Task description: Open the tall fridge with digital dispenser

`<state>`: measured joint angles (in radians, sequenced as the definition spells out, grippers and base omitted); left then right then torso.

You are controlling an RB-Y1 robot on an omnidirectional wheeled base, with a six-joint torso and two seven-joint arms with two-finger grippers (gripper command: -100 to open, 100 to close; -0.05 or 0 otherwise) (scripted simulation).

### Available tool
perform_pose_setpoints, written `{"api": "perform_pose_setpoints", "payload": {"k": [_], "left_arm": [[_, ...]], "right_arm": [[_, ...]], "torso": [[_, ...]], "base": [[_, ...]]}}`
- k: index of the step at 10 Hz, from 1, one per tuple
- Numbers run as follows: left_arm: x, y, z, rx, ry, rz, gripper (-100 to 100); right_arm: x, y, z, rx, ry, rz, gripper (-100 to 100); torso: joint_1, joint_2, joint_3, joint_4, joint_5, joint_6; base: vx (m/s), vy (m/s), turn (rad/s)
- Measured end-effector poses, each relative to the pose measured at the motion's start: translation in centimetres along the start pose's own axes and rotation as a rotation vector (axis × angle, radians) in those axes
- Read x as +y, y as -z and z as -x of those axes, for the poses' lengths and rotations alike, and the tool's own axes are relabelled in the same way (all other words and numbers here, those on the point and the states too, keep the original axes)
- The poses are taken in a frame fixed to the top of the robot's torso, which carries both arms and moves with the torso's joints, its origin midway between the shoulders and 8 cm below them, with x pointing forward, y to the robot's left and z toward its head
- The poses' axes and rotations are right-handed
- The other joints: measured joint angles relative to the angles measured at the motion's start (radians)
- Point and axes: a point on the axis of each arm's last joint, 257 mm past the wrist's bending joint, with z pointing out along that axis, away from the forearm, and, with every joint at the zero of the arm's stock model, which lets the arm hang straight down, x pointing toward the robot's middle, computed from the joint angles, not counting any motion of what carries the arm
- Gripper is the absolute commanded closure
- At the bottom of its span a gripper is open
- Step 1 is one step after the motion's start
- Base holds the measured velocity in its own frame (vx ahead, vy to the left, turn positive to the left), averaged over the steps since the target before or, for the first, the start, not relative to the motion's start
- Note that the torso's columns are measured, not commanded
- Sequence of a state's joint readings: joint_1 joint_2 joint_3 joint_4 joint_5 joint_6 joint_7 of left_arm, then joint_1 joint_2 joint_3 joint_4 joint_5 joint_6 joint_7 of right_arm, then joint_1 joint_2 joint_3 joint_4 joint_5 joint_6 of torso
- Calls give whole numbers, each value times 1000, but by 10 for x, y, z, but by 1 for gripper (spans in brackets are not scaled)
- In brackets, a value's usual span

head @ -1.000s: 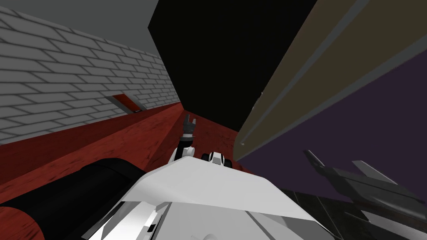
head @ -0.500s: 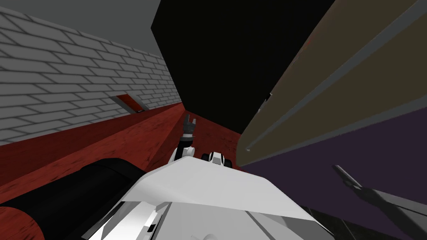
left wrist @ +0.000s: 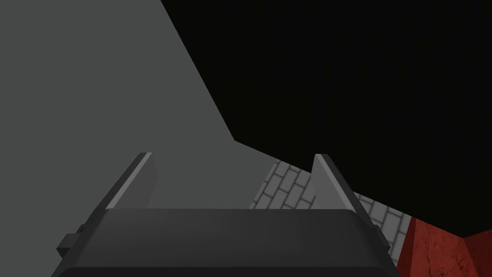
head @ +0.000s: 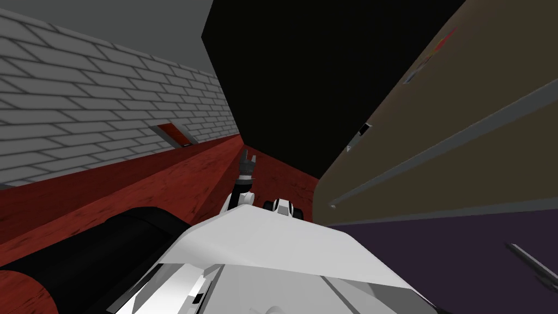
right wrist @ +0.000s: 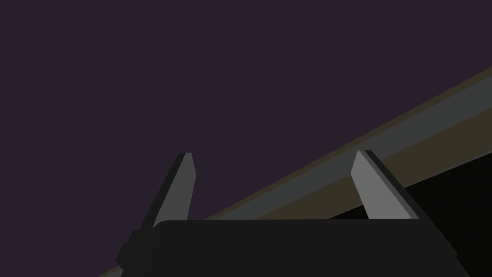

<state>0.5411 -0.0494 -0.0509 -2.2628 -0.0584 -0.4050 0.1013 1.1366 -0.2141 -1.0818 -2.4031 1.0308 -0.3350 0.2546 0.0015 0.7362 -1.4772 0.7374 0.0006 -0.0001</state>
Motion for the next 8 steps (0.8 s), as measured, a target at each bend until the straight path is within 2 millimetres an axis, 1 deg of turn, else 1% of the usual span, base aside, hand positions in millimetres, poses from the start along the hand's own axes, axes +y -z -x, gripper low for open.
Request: {"api": "perform_pose_setpoints", "payload": {"k": [2, 3, 4, 6, 8], "left_arm": [[0, 0, 0, 0, 0, 0, 0], [0, 0, 0, 0, 0, 0, 0], [0, 0, 0, 0, 0, 0, 0], [0, 0, 0, 0, 0, 0, 0], [0, 0, 0, 0, 0, 0, 0]], "right_arm": [[-18, 3, -4, 26, 99, -21, -100], [-28, 8, -1, 42, 166, -30, -100], [-40, 8, 1, 54, 236, -36, -100], [-57, 16, 12, 73, 363, -47, -100], [-64, 14, 26, 73, 472, -39, -100]], "torso": [[-4, 4, 3, 1, -1, 0], [-2, 4, 3, 1, -1, 0], [-1, 2, 1, 1, 0, 0], [-1, -1, -2, 0, 2, -3], [-1, -10, -10, -3, 5, -9]], "base": [[81, 43, 63], [98, 68, 66], [121, 70, 55], [101, 44, 16], [72, 39, 33]]}}
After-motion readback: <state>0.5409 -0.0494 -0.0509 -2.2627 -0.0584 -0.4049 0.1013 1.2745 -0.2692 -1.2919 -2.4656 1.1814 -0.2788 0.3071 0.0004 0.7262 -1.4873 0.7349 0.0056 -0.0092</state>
